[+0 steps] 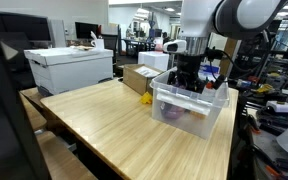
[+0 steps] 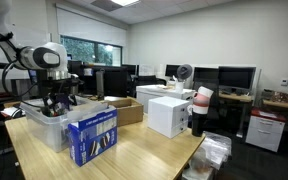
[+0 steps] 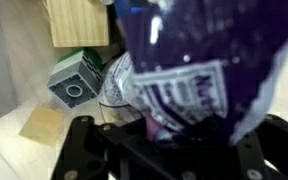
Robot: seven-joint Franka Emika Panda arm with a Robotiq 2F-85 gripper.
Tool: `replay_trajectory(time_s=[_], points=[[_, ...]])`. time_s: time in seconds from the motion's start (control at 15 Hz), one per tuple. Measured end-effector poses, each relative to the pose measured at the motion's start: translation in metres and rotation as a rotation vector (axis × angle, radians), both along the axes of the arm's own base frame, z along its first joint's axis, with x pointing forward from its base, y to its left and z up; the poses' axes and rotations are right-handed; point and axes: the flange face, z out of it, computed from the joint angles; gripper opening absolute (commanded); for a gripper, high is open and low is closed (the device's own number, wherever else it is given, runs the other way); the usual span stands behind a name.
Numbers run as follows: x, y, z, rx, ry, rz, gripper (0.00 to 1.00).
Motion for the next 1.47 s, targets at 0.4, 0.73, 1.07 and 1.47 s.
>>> replay_trajectory(time_s=[0.4,0.73,1.07,1.47], points=[[0.0,0.001,0.0,-0.002,0.002,0.003,0.04],[-0.004,0.0,-0.001,-0.024,0.06,-0.002,0.03],[0.003,0.002,0.01,-0.046,0.106,-0.007,0.03],[0.016,0.004,0.025,-0.06,0.146,-0.016,0.03]])
